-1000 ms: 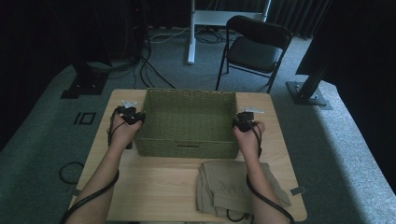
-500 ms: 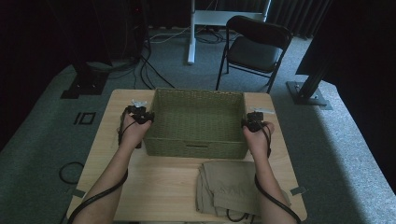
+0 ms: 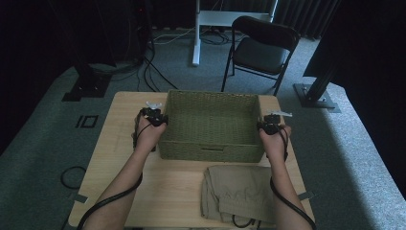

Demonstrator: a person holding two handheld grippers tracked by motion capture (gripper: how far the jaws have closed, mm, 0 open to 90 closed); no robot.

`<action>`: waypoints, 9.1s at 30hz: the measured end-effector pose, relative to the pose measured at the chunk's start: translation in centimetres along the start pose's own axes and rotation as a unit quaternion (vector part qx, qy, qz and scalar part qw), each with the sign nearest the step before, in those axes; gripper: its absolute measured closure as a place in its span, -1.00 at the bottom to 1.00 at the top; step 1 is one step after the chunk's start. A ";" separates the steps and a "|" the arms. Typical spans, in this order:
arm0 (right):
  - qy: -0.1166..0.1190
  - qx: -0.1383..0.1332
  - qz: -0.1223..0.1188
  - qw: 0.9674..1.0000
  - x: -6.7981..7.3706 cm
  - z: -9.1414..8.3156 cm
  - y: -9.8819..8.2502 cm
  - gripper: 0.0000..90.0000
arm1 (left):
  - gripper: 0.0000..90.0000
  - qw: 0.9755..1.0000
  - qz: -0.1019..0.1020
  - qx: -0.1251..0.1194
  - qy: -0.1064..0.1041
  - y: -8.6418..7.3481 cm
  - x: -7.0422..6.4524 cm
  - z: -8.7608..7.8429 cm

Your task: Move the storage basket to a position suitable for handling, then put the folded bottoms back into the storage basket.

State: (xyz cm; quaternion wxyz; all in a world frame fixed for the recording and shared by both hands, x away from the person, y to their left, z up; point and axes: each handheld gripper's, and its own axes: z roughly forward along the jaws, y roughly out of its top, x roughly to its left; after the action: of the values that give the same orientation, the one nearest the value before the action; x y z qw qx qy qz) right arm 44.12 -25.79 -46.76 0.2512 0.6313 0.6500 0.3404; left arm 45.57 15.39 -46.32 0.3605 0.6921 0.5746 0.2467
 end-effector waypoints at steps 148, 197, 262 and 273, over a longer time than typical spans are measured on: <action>0.155 -0.103 -0.156 0.970 -2.3 -12.9 -12.2 -0.70 | -0.60 0.936 0.170 -0.026 -0.308 -9.9 -12.0 -8.0; 0.100 0.031 -0.121 0.987 -4.6 -7.6 -17.6 -0.69 | -0.63 0.950 0.183 0.064 -0.247 -15.1 -15.3 -2.9; 0.231 -0.033 -0.144 0.962 -0.9 -14.1 -12.6 0.83 | 0.82 0.925 0.195 -0.012 -0.325 -10.2 -13.9 -8.9; 0.249 -0.081 -0.143 0.954 -0.4 -16.0 -8.5 0.83 | 0.82 0.920 0.195 -0.060 -0.334 -6.1 -12.6 -11.3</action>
State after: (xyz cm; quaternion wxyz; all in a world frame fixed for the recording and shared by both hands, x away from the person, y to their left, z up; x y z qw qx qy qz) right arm 26.47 -27.98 -43.00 0.1777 0.4042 0.7457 0.4990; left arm 30.50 6.03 -43.15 0.5174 0.8097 0.2580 0.1008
